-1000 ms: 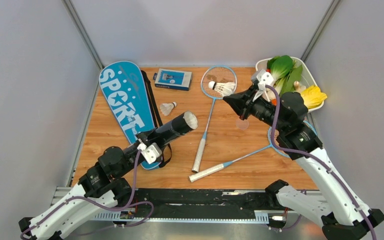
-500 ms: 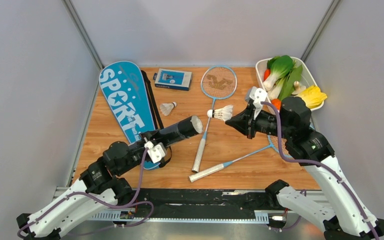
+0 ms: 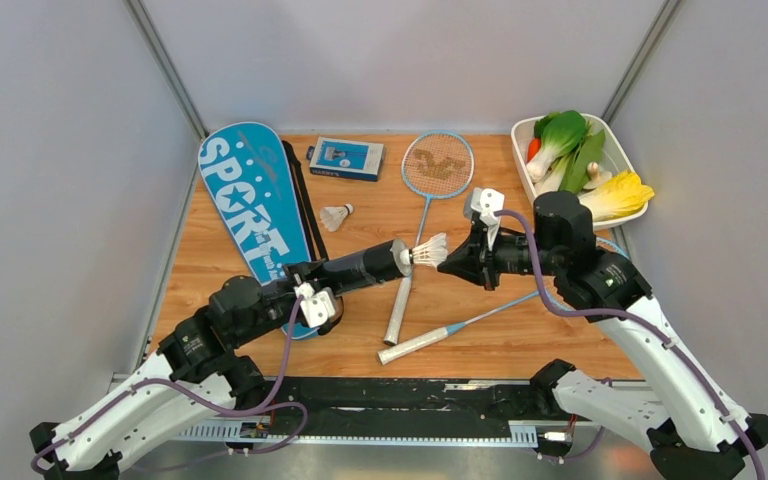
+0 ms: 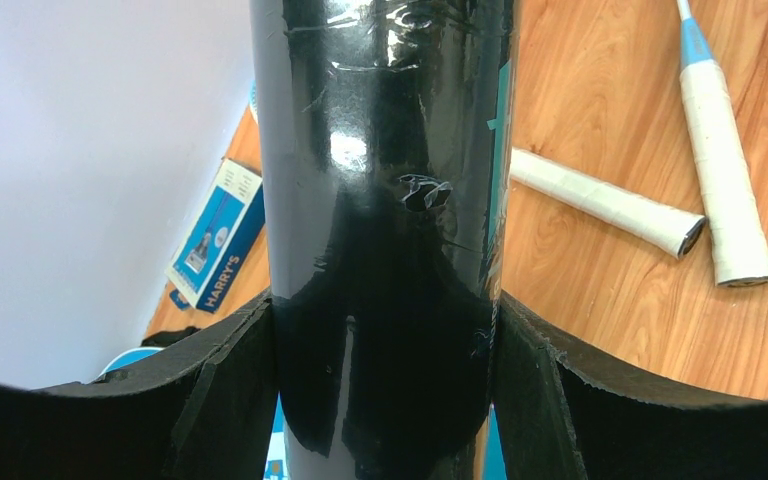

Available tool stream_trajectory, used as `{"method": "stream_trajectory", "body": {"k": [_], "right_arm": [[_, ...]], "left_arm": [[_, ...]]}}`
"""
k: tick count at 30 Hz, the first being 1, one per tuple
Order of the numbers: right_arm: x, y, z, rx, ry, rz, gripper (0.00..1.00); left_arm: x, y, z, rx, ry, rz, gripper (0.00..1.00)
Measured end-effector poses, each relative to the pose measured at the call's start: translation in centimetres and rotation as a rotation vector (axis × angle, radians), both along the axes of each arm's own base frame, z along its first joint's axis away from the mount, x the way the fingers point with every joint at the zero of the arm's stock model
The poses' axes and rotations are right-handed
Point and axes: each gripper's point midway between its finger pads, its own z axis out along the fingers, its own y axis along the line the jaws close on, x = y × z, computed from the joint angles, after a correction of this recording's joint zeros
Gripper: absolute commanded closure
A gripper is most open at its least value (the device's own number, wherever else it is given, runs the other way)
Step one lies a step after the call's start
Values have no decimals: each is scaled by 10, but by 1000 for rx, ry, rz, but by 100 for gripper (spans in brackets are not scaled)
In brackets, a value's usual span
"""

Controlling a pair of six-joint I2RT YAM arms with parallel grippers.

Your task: Pack up the badminton gear

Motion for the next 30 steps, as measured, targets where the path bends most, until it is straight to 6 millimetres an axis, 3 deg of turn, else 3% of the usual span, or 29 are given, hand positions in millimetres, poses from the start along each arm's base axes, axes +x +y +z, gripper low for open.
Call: {"method": "stream_trajectory", "body": {"k": [10,15,21,30], "right_arm": [[-25,39,-2,-42,17,150,100],[-29,54,-10,-78,18,184,100],[-31,66,-20,-116,29,215,100],[-33,69,-16,-116,-23,249,100]], "left_arm": [[-4,1,-5,45,12,-21,45],[-6,1,-6,61,13,-41,45],[-8,8,-15,105,26,-36,45],[-13,14,-7,86,-5,-41,44]]}}
